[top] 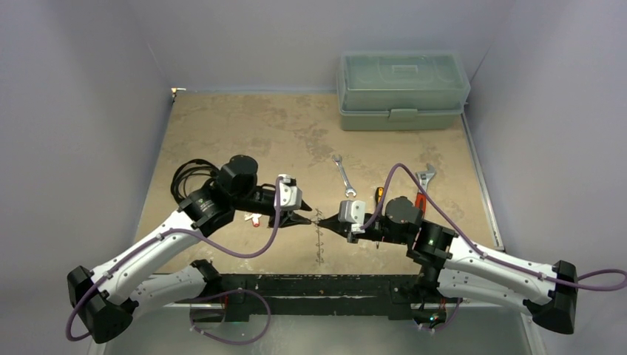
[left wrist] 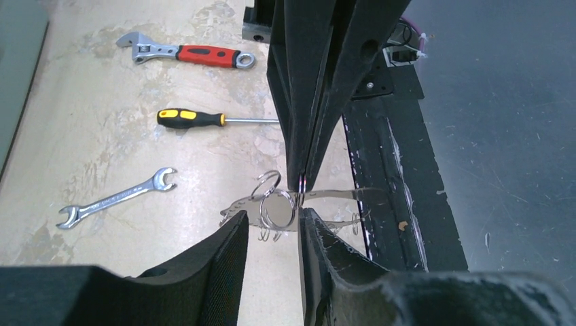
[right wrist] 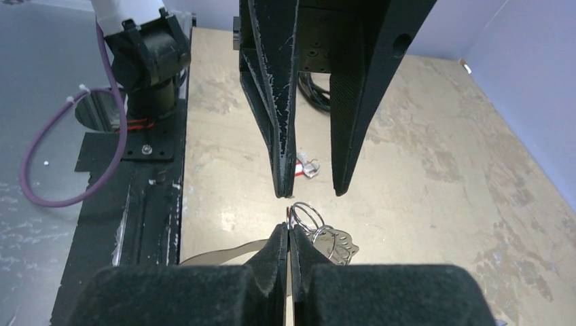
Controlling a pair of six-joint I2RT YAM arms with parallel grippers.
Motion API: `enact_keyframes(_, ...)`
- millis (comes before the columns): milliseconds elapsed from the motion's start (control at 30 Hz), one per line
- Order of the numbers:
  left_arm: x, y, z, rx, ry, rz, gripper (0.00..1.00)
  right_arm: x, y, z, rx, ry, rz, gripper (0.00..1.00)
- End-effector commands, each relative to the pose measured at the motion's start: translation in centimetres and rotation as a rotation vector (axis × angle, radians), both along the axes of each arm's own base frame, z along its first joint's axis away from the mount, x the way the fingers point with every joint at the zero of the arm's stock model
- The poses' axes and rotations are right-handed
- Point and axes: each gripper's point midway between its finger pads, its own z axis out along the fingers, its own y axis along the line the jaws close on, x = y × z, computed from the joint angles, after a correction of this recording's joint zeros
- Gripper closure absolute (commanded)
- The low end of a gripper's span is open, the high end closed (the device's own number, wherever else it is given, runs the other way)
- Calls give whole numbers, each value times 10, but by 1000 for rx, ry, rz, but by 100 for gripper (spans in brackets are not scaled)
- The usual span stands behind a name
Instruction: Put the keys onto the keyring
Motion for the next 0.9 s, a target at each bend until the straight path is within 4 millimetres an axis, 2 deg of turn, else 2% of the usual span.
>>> enact_keyframes(0, -5, -14, 20, -72, -16, -61, 70, 1, 2, 29, 48, -48, 2, 100)
enact_keyframes(367, -11, -25, 9, -45, 2, -91, 73, 5, -2, 29, 41, -64, -24, 100)
enact_keyframes(667, -12, -23, 2, -9, 6, -94, 68, 8, -5, 31, 44, -67, -47, 100)
enact_keyframes(867, -11, -27, 1, -13, 16, -102, 75, 8, -5, 31, 41, -65, -46, 100)
